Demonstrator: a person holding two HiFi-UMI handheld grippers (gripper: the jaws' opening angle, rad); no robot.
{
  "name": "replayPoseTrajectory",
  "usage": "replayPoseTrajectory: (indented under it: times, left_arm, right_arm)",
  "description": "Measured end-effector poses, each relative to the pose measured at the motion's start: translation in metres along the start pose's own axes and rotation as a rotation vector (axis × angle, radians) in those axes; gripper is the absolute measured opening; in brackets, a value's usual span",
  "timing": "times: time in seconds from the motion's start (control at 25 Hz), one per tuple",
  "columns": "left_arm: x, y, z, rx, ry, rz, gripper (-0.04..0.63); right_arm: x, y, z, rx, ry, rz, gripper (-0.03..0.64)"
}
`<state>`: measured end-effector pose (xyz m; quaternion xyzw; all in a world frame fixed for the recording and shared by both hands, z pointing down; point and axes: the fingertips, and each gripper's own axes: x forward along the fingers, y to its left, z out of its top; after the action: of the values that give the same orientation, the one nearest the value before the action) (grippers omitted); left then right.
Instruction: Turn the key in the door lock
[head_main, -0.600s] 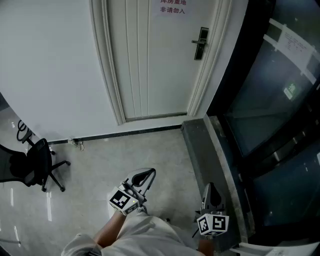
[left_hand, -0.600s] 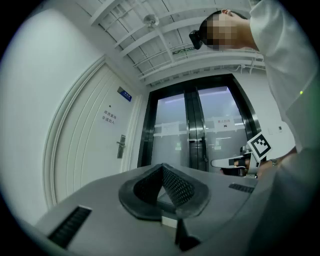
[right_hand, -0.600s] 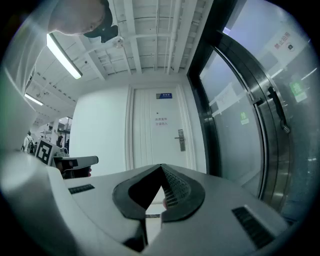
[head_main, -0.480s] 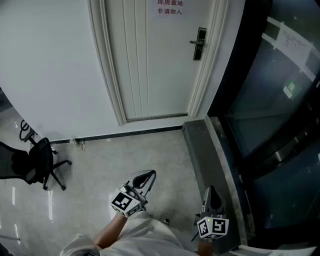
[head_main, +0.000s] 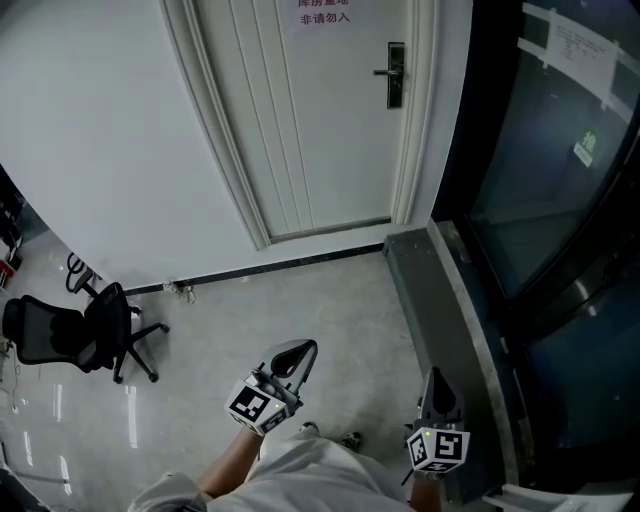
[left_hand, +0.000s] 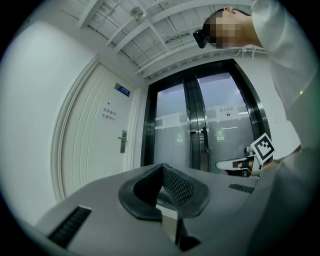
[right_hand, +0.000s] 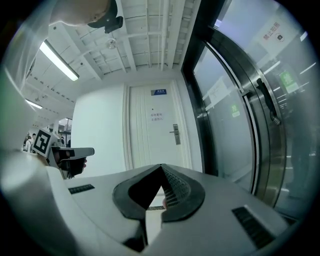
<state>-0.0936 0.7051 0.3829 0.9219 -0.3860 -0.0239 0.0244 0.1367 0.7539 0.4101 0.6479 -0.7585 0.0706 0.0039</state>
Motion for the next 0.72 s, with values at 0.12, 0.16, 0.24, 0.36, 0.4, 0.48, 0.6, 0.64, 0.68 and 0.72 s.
replayPoseTrajectory:
  times: [0.12, 0.16, 0.24, 0.36, 0.4, 0.48, 0.6, 0.64, 0.68, 0.72]
  left_arm:
    - [0.001, 0.004, 0.004, -0.010, -0.011, 0.028, 0.006]
    - [-0.001, 0.007, 0.005, -0.011, -0.015, 0.039, 0.006]
    - [-0.003, 0.011, 0.003, -0.016, -0.018, 0.056, 0.006]
    - [-0.004, 0.016, -0.005, -0.040, -0.007, 0.069, 0.006]
    - [-0.005, 0.020, -0.009, -0.046, 0.007, 0.078, 0.006]
    - [-0.006, 0.031, -0.012, -0.050, 0.007, 0.089, 0.006]
    - [0.002, 0.057, -0.010, -0.047, -0.027, 0.086, 0.006]
    - [0.006, 0.066, -0.011, -0.049, -0.030, 0.084, 0.006]
    - [0.010, 0.075, -0.012, -0.052, -0.032, 0.082, 0.006]
    - [0.016, 0.083, -0.012, -0.054, -0.039, 0.079, 0.006]
  right_arm:
    - [0.000, 0.006, 0.002, -0.014, 0.003, 0.031, -0.009]
    - [0.001, 0.009, 0.002, -0.027, 0.005, 0.043, -0.009]
    - [0.004, 0.010, 0.001, -0.064, 0.013, 0.049, -0.009]
    - [0.015, 0.005, -0.003, -0.083, 0.035, 0.024, -0.009]
    - [0.019, 0.004, -0.003, -0.085, 0.042, 0.019, -0.009]
    - [0.030, 0.008, 0.000, -0.115, 0.046, 0.018, -0.009]
    - [0.053, 0.017, 0.003, -0.188, 0.048, 0.012, -0.009]
    - [0.062, 0.018, 0.003, -0.203, 0.053, 0.005, -0.009]
    - [0.071, 0.020, 0.003, -0.209, 0.060, 0.000, -0.009]
    - [0.080, 0.021, 0.002, -0.210, 0.067, -0.005, -0.009]
